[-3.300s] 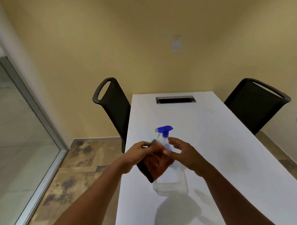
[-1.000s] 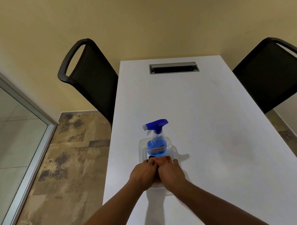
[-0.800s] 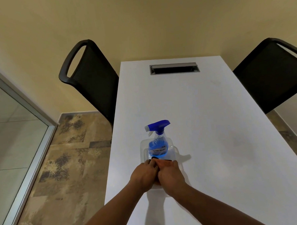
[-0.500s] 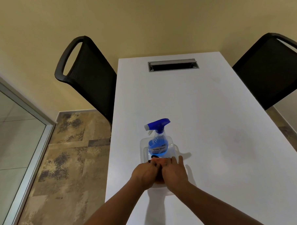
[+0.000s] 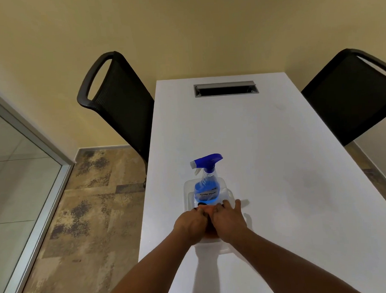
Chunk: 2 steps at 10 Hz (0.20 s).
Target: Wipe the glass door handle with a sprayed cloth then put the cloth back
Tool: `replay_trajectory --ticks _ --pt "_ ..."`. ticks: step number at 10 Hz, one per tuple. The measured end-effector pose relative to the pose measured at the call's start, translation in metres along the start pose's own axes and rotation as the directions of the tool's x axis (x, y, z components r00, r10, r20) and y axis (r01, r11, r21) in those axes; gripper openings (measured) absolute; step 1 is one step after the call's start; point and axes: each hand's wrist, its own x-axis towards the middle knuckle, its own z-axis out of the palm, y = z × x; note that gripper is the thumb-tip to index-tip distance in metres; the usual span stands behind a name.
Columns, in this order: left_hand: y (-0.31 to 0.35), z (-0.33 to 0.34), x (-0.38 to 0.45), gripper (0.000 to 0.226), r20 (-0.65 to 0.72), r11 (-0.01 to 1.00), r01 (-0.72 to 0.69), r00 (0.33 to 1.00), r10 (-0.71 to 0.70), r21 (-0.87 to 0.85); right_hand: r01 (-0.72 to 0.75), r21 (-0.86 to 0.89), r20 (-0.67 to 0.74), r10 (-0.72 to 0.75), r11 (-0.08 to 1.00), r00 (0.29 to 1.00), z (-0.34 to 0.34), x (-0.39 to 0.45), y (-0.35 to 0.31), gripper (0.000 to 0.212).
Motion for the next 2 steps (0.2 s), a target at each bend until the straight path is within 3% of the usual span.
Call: replay_trajectory --ticks 2 --pt "-0.011 -0.010 -0.015 0.064 -0.127 0.952 -0.209 0.962 0.242 0.225 -0.016 -0.146 -0.143 -0.006 0.989 0.990 -0.021 -0.022 -0.008 0.064"
